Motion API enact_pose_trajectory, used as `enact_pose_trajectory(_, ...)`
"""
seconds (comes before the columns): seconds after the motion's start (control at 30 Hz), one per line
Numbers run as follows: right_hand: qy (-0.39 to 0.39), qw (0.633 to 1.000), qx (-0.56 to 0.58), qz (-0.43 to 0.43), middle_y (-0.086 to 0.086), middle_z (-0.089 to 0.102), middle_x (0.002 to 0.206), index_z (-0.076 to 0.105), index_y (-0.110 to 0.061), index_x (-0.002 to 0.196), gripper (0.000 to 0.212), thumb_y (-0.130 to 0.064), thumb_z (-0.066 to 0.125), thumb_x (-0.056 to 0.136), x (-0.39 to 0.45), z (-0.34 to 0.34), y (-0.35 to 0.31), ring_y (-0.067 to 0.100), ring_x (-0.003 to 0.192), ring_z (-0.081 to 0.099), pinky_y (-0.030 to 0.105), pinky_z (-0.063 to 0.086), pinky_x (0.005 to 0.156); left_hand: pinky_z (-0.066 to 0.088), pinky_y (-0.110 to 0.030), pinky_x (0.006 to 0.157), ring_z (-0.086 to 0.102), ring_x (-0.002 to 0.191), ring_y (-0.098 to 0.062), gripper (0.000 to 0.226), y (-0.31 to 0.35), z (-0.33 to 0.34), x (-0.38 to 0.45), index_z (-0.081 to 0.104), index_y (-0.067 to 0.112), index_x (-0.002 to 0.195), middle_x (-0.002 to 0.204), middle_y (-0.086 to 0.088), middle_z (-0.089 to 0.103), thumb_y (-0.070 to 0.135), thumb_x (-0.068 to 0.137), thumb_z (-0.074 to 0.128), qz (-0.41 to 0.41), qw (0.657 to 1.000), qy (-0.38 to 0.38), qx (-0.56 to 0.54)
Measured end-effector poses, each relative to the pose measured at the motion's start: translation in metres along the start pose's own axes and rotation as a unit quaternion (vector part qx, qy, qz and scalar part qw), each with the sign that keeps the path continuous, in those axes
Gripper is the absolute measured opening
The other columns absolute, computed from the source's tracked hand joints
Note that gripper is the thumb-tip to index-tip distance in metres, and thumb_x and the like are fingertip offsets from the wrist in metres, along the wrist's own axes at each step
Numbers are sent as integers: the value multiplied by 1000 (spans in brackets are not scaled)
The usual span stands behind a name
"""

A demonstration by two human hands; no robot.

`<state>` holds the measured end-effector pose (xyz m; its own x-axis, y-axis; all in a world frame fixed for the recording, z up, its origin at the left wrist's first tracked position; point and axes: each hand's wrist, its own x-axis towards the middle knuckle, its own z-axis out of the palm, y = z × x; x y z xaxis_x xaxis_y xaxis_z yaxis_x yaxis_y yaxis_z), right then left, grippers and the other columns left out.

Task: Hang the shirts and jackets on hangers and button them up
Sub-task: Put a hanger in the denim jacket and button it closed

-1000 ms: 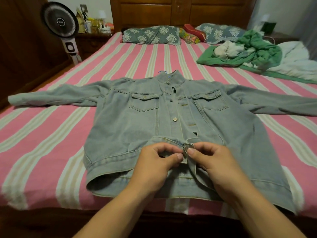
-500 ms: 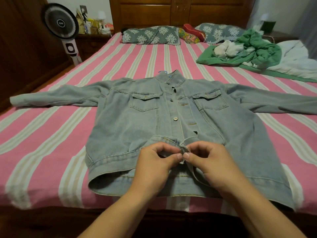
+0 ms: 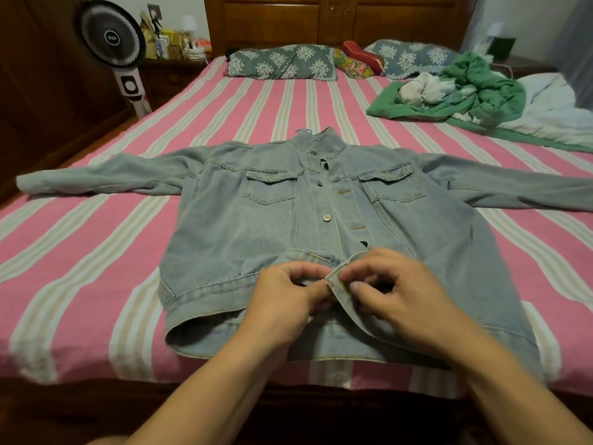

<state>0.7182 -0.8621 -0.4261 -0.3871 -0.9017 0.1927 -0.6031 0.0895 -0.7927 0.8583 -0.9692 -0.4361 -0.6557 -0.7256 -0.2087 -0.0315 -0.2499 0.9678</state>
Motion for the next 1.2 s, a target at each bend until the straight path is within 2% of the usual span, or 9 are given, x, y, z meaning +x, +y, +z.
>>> enact_pose_trajectory(0.13, -26, 999, 27, -36, -5, 66, 88, 79, -27, 86, 22, -5, 78, 83, 2, -7, 1, 17, 76, 67, 35, 59, 65, 57, -33, 74, 65, 71, -27, 14, 5, -2, -2, 78, 15, 69, 69, -13, 70, 4, 77, 82, -18, 999, -27, 8)
enact_pose_trajectory(0.33, 3, 984, -113, -136, -15, 61, 84, 71, -23, 90, 19, -13, 83, 79, 5, 6, 4, 4, 79, 61, 10, 43, 71, 53, -58, 94, 62, 71, -31, 17, 7, -8, -2, 75, 12, 71, 59, -9, 64, -2, 76, 82, -22, 1000, -15, 14)
enact_pose_trajectory(0.4, 10, 980, -124, -152, -17, 57, 85, 69, -23, 92, 20, -13, 81, 79, 3, 10, 5, 0, 78, 58, 9, 41, 71, 55, -56, 91, 60, 59, -24, 15, 6, -9, -2, 72, 8, 81, 51, -2, 59, -4, 77, 81, -20, 1000, -8, 22)
enact_pose_trajectory(0.57, 47, 967, -170, -185, -12, 56, 90, 67, -23, 98, 16, -16, 73, 85, -4, 22, 11, 3, 77, 55, 25, 50, 69, 58, -25, 61, 61, 53, -13, 15, 5, -7, -6, 69, 0, 90, 62, -8, 62, -13, 84, 66, -21, 1000, -6, 3)
enact_pose_trajectory(0.67, 74, 962, -169, -201, -6, 58, 91, 68, -20, 103, 14, -17, 69, 89, -7, 27, 13, 11, 78, 59, 33, 52, 67, 58, -40, 75, 61, 67, -24, 20, -1, -9, -5, 73, 8, 96, 67, -15, 60, -7, 83, 70, 33, 997, -2, 69)
enact_pose_trajectory(0.83, 62, 962, -157, -214, -4, 59, 96, 70, -20, 110, 18, -24, 60, 96, -7, 24, 15, 11, 81, 62, 34, 54, 68, 48, -20, 66, 53, 65, -11, 29, -3, -9, -10, 73, 16, 104, 64, 4, 58, 1, 80, 80, 58, 994, -25, 88)
enact_pose_trajectory(0.93, 61, 961, -149, -224, -3, 61, 99, 70, -19, 110, 16, -18, 63, 97, -8, 28, 14, 13, 87, 64, 34, 54, 73, 50, -24, 65, 54, 61, -16, 22, -5, -9, -8, 73, 13, 99, 60, -3, 57, 0, 82, 79, 32, 998, 20, 53)
enact_pose_trajectory(1.07, 63, 963, -147, -218, -5, 63, 98, 73, -18, 106, 13, -17, 66, 95, -5, 20, 16, 11, 85, 64, 32, 53, 71, 57, -37, 76, 60, 68, -26, 18, 1, -10, -8, 72, 6, 93, 72, -18, 64, -11, 85, 71, -25, 999, 22, -13)
enact_pose_trajectory(1.2, 35, 938, -224, -260, -3, 66, 96, 72, -18, 103, 12, -22, 64, 95, 1, 15, 18, 16, 79, 66, 35, 56, 63, 60, -46, 83, 63, 64, -23, 20, -2, -7, -7, 72, 11, 87, 55, -2, 61, -9, 84, 73, -14, 998, 45, 32)
